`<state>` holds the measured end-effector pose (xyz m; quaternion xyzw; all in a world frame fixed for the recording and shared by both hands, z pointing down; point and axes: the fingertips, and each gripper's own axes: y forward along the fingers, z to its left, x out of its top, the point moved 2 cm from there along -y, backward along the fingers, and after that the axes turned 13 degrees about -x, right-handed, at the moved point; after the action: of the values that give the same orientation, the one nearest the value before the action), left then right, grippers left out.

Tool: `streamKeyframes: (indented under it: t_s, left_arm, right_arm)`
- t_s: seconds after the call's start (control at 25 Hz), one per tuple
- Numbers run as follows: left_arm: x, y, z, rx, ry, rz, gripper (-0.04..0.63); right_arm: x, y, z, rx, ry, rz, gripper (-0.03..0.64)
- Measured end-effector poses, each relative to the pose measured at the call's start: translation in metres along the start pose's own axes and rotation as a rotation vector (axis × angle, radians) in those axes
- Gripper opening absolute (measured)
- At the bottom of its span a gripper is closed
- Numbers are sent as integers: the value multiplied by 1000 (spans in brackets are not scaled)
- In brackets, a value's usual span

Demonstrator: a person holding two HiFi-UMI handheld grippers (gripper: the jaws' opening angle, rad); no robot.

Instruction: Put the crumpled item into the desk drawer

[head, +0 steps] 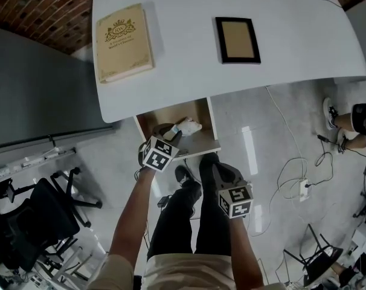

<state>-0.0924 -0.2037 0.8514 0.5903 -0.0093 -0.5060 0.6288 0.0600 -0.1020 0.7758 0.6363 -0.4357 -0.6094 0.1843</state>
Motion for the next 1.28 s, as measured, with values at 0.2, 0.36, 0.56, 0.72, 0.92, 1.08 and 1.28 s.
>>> streamKeyframes:
  t_s: [0.2, 0.36, 0.56, 0.72, 0.92, 1.08, 1.28]
  left_arm:
    - [3, -31, -16, 26, 6, -25, 140]
    - [10, -65, -38, 61, 21, -53, 138]
    - [16, -105, -66, 81, -40, -109, 138]
    - [29, -136, -89, 94, -79, -160, 138]
    - [37, -178, -116, 118, -104, -204, 138]
    - [40, -208, -139, 133, -133, -237, 138]
    - [43, -240, -158, 150, -182, -275, 138]
  right_arm:
    - [9, -22, 9, -38, 12, -14, 25]
    - [12, -44, 10, -73, 52, -19, 25]
    - [27, -75, 25, -63, 44, -41, 25]
    - [49, -100, 36, -51, 16, -67, 25]
    - [70, -124, 61, -12, -40, -77, 25]
    - [72, -134, 71, -2, -92, -70, 25]
    - [81, -144, 85, 23, -116, -69, 25]
